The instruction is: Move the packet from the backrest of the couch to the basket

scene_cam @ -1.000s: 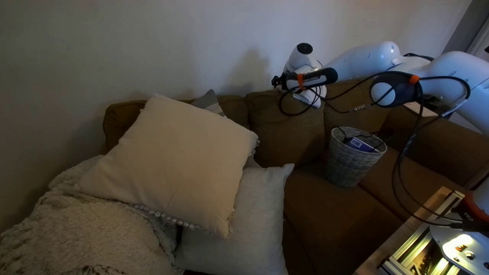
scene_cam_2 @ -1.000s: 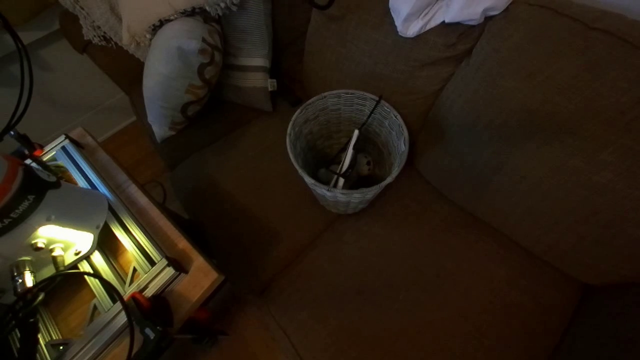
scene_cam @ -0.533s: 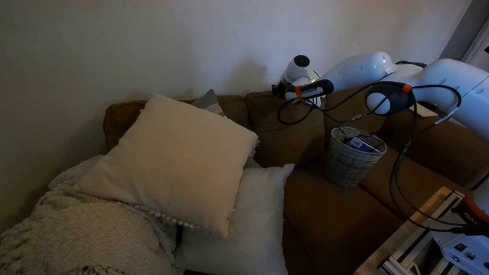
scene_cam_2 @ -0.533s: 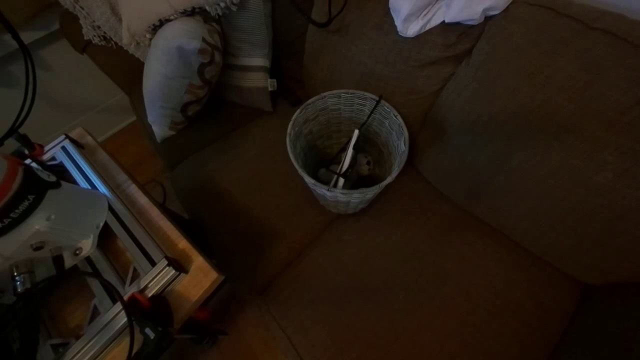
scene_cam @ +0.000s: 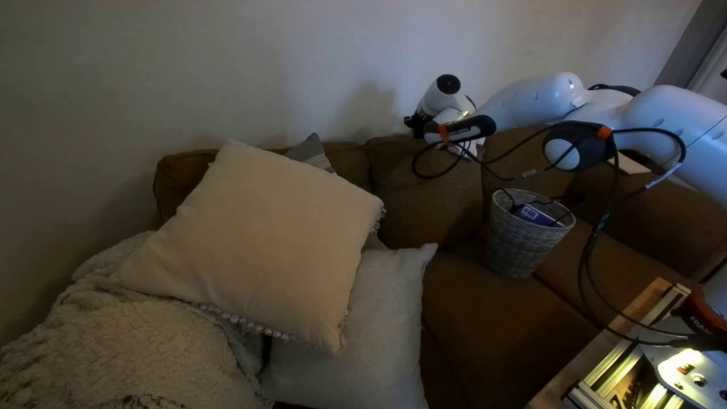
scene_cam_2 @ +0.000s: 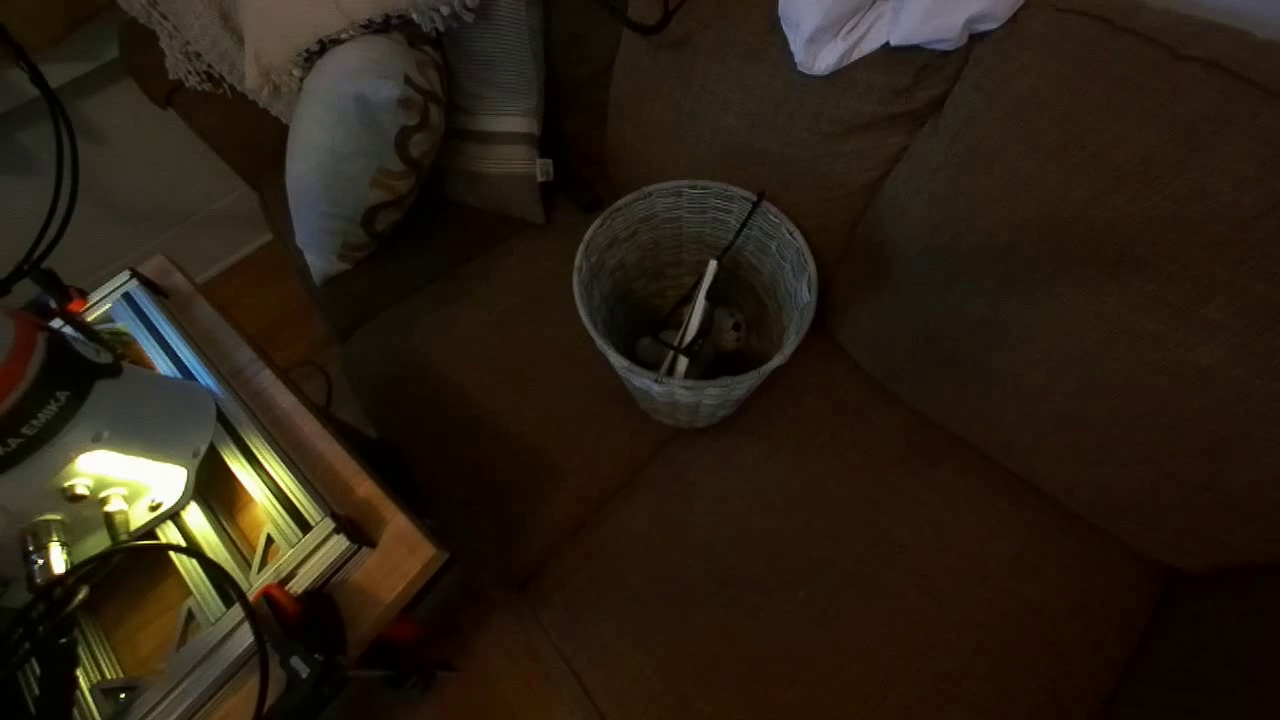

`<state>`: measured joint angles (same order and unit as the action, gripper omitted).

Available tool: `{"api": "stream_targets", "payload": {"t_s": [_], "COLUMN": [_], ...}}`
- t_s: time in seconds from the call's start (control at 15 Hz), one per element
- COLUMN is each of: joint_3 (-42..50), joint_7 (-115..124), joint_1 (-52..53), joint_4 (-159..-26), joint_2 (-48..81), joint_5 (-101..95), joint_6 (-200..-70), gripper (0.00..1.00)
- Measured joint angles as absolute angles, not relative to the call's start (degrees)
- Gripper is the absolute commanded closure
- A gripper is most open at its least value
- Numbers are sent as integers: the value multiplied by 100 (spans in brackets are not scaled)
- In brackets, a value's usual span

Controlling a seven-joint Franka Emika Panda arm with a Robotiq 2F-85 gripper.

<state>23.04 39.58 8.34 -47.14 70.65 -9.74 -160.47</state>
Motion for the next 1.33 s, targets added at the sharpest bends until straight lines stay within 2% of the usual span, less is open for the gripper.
{"api": "stream_targets", "payload": {"t_s": [0.2, 0.33, 0.67, 0.93, 1.13, 1.27, 1.33], "joint_3": [2462, 2877, 5161, 6737, 7583, 7755, 7814], "joint_7": [4017, 4371, 6367, 6967, 6967, 6906, 6888], "joint_1": [1101, 1461, 2554, 3434, 4066, 4293, 4379], "joint_4": [-4932, -5287, -6416, -7643, -8683, -9300, -9596], "joint_2": [6720, 6418, 5850, 5724, 5805, 5792, 5816], "joint_5": [-995, -1008, -1147, -1157, -1149, -1506, -1684], "joint_6": [-16882, -17362, -17508, -17253, -17071, -17917, -18403], "gripper": [99, 99, 99, 99, 99, 99, 94]}}
